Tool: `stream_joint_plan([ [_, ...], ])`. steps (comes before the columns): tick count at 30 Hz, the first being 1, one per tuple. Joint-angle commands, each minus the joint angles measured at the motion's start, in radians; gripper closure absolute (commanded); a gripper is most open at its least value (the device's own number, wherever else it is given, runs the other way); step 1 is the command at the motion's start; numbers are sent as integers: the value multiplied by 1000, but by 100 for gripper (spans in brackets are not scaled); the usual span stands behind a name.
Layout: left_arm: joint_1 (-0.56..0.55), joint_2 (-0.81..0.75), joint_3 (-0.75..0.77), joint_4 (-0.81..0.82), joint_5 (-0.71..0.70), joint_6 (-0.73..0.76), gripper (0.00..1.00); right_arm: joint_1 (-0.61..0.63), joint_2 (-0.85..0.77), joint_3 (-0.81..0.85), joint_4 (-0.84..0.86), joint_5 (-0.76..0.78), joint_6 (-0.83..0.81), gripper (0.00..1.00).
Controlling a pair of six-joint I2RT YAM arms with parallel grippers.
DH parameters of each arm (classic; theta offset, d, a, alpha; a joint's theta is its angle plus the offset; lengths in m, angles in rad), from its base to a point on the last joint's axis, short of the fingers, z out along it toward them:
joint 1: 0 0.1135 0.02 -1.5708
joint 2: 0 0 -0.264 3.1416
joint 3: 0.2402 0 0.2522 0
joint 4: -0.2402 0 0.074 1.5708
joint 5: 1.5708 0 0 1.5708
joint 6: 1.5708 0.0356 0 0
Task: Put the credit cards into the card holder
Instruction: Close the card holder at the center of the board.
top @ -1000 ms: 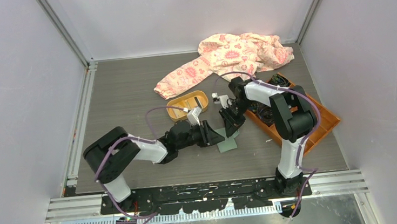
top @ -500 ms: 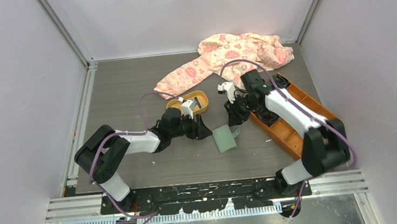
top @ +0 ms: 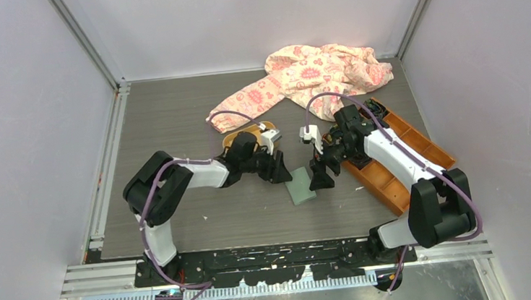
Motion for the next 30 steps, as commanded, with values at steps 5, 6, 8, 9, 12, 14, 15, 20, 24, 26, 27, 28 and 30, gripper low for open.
stream_joint_plan([
  [5,-4,81,88,-9,112,37,64,-5,-6,64,-51,-43,-51,21],
  [6,-4,80,84,-7,112,33,68,-6,-6,64,-50,-43,-50,21],
  [8,-6,69,67,6,96,19,76,-7,-1,64,-46,-36,-45,21],
  [9,-9,58,51,16,80,15,83,-8,2,64,-44,-32,-39,21],
  [12,-24,4,-29,69,-2,-14,100,-11,20,72,-39,-18,-13,23],
  [14,-38,-41,-102,111,-68,-45,100,-12,36,80,-34,-8,16,25],
  [15,-50,-65,-139,130,-105,-67,100,-11,46,84,-29,2,35,26],
  [20,-141,-190,-333,192,-423,-221,100,-13,119,118,-13,50,157,31],
  [24,-225,-224,-416,259,-597,-327,99,-10,202,147,-18,68,235,37],
  [26,-238,-239,-437,298,-615,-362,87,-2,239,159,-19,71,266,41],
  [27,-241,-256,-444,300,-622,-373,80,1,255,164,-15,74,279,43],
  [28,-241,-275,-450,298,-626,-375,76,5,264,166,-9,81,292,43],
  [30,-241,-330,-463,277,-641,-376,72,9,274,160,19,96,313,42],
])
